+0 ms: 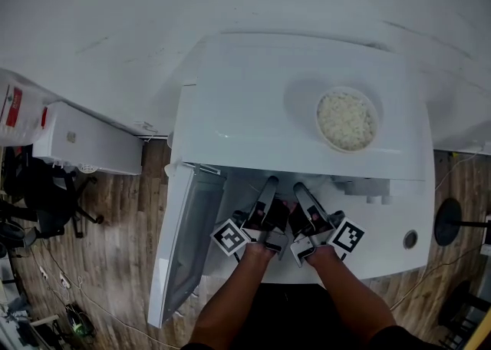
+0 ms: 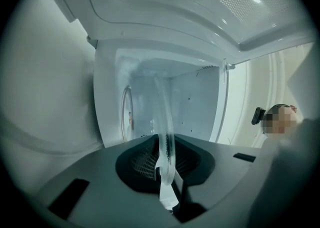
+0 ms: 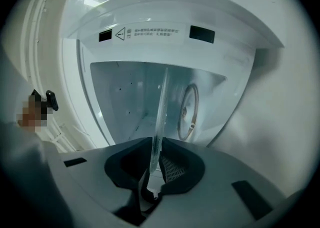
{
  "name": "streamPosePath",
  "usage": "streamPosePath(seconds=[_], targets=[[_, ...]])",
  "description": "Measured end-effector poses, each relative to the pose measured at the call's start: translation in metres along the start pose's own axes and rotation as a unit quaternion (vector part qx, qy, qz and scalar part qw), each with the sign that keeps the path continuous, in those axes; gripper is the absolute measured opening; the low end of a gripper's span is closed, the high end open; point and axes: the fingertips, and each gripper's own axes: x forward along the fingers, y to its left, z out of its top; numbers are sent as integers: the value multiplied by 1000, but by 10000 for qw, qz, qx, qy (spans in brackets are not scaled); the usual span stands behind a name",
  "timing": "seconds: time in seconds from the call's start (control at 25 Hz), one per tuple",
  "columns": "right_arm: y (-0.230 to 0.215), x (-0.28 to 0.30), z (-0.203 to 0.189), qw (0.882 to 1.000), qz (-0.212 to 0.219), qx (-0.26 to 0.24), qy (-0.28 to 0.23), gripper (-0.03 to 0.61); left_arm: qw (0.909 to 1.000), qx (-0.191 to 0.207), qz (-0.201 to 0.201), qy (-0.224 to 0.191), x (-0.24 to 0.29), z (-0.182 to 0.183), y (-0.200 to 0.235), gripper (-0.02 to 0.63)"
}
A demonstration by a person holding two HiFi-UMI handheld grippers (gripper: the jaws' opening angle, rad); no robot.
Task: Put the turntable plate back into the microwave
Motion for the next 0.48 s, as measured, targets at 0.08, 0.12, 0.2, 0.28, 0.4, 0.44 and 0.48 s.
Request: streamPosePath(seconds=[0.08, 0.12, 0.2, 0.28, 0.4, 0.44, 0.48], targets=[[-7, -1, 1, 9997, -103, 204, -21, 74, 9999, 89, 85, 66, 3, -1, 4, 72], [-10, -1, 2, 9995, -126, 291, -20, 72, 9998, 124, 137, 107, 4, -2, 6, 74], [-13, 1, 3, 9991, -132, 411, -36, 68, 9993, 227, 243, 196, 5, -2, 11, 74], [-15, 3, 5, 9988, -129, 472, -83, 67, 9983, 378, 327, 300, 8, -1, 14, 74], [-18, 9, 10, 9980, -119, 587, -212, 63, 9967, 563, 425, 402, 13, 1, 16, 75], [-19, 11, 12, 9975, -107, 645, -268, 63, 9960, 639, 458, 429, 15, 3, 17, 75], [-19, 13, 13, 9969, -90, 707, -328, 64, 9950, 736, 494, 466, 17, 4, 19, 81]])
